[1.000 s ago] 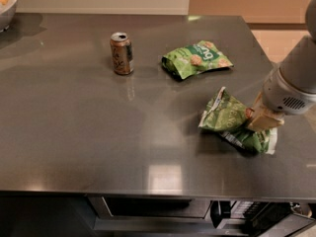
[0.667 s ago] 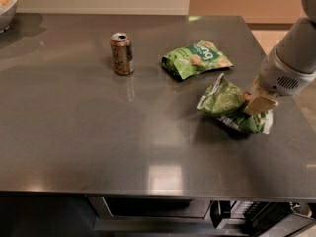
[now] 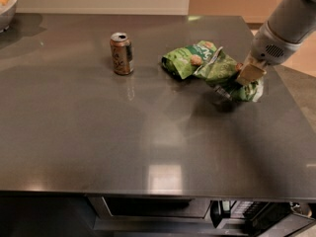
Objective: Move green jalapeno chip bag near green rice chip bag
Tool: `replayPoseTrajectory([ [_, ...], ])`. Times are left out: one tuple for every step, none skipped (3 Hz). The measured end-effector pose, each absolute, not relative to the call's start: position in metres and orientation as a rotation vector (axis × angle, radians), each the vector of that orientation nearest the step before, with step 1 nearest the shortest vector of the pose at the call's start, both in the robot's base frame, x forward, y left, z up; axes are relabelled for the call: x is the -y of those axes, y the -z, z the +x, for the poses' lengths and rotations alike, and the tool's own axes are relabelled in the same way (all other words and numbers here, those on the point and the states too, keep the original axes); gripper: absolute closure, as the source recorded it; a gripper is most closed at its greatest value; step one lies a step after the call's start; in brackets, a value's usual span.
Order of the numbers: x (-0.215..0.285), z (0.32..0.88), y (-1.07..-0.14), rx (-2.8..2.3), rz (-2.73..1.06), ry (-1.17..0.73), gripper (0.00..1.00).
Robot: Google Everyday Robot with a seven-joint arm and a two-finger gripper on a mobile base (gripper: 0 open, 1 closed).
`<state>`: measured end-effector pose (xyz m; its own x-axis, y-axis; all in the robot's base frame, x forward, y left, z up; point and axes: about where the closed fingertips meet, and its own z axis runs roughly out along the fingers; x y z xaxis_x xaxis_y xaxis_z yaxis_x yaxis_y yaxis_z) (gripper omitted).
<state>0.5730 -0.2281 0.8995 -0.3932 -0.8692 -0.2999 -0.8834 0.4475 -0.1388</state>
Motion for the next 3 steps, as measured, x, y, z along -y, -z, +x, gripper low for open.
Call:
replayPoseTrajectory([
  [0.234,0.606,-0.901,-2.391,-1.412,-0.038,0.82],
  [0.238,0.632,-0.9,-2.403,-1.357,-0.027,0.59],
  [0.239,0.646,-0.897,-2.401,-1.337,-0.031,0.35],
])
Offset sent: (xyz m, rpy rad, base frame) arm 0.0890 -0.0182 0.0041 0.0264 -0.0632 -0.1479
